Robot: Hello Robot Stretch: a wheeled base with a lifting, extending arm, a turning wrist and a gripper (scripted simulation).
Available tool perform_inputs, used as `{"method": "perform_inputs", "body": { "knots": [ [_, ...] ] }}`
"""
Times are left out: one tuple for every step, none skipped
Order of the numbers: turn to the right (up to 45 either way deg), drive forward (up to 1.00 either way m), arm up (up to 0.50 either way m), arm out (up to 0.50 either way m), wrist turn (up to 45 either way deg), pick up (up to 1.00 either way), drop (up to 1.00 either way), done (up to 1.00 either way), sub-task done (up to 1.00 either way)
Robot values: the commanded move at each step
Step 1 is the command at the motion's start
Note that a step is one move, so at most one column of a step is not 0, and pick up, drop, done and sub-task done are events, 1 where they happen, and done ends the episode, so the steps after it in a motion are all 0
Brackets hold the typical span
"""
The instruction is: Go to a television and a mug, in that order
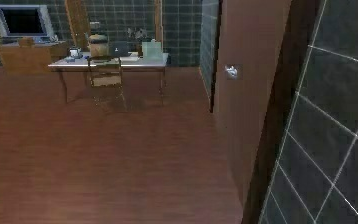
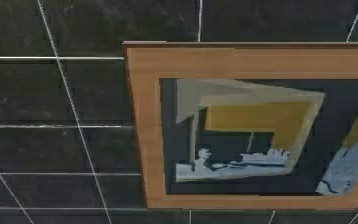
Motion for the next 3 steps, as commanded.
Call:
{"method": "perform_inputs", "body": {
  "knots": [
    [-36.0,0.00,0.00,0.00,0.0,0.00,0.00,0.00,0.00],
    [0.0,1.00,0.00,0.00,0.0,0.00,0.00,0.00,0.00],
    [0.0,1.00,0.00,0.00,0.0,0.00,0.00,0.00,0.00]
  ]
}}
